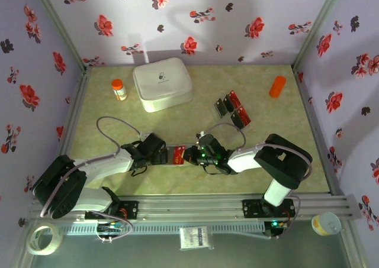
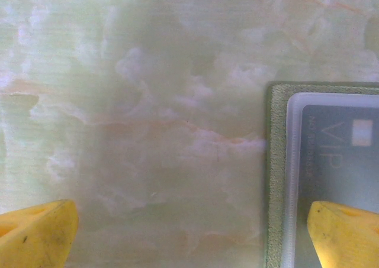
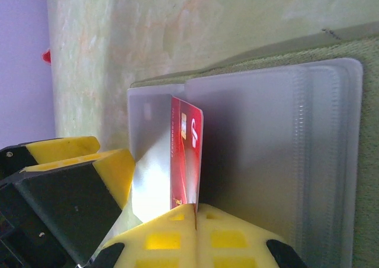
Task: Put the credit cards into the card holder
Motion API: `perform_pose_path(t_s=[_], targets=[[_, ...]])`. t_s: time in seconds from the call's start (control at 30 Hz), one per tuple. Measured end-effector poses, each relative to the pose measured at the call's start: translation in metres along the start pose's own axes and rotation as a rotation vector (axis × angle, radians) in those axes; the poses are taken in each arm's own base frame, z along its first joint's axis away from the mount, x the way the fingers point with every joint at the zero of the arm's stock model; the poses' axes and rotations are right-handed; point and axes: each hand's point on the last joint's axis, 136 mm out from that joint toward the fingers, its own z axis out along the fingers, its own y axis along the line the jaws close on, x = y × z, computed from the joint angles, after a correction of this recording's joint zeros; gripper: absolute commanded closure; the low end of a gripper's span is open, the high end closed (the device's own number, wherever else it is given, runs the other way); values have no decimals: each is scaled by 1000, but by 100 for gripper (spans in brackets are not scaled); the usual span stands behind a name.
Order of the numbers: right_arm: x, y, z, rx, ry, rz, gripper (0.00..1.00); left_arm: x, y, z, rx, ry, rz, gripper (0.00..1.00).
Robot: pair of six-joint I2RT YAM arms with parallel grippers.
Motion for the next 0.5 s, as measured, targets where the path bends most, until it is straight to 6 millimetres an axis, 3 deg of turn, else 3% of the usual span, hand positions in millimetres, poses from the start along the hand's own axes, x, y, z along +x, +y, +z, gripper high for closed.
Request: perform_pose_path(t_s=[0.47,0.5], targets=[[2,2,13,16,47,-6,100,0,0,0,0,0,0,0],[2,3,14,17,54,-8,95,0,0,0,0,0,0,0]])
